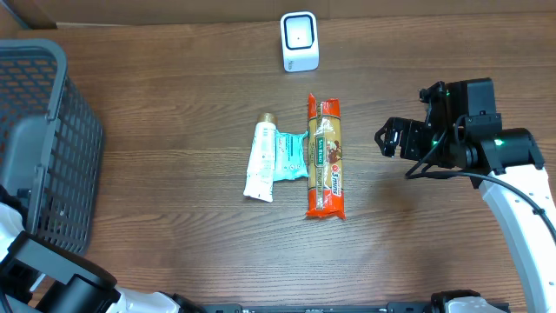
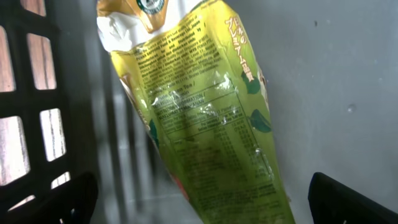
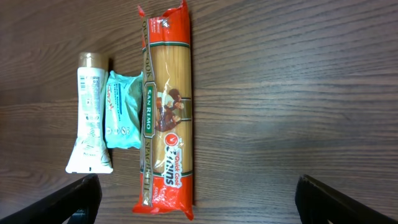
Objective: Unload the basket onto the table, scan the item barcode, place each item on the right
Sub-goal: 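Move the left gripper back into the basket toward remaining items, then grasp the green-yellow tea pouch in the basket with the left gripper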
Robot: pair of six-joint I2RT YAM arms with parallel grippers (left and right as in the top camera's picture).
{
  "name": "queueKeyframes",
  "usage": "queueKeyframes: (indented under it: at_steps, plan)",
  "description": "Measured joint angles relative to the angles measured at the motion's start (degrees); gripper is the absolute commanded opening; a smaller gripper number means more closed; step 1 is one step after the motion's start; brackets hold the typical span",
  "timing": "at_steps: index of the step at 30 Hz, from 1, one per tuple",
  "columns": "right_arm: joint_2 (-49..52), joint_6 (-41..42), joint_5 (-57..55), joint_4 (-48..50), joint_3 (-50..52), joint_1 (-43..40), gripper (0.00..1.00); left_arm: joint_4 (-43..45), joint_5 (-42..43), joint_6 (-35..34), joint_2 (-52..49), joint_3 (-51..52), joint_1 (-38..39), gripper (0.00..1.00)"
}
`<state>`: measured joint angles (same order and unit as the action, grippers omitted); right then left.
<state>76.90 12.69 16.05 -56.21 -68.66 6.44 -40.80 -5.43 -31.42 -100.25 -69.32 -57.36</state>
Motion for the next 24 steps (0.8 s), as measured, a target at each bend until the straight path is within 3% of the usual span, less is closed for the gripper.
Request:
queueKeyframes:
  at_steps: [6, 9, 11, 16, 18, 24]
  plan:
    - [0.0, 0.6, 0.0, 0.0, 0.0, 0.0, 1.00, 2.3, 0.0, 0.2, -0.8, 0.5, 0.0, 0.96]
    - [0.0, 0.6, 0.0, 0.0, 0.0, 0.0, 1.00, 3.3, 0.0, 0.5, -2.7, 0.5, 0.0, 0.90]
    - [0.0, 0.6, 0.0, -0.1, 0.0, 0.0, 1.00, 3.2, 0.0, 1.4, -4.3, 0.5, 0.0, 0.79]
    - [0.0, 0.7, 0.0, 0.0, 0.0, 0.0, 1.00, 3.7, 0.4, 3.3, -5.8, 0.5, 0.0, 0.21]
    - [0.0, 0.6, 0.0, 0.0, 0.0, 0.0, 1.00, 3.8, 0.6, 3.8, -5.8, 0.4, 0.0, 0.05]
    - [0.0, 0.7, 0.0, 0.0, 0.0, 0.0, 1.00, 4.0, 2.8, 6.1, -5.5, -0.1, -0.2, 0.04]
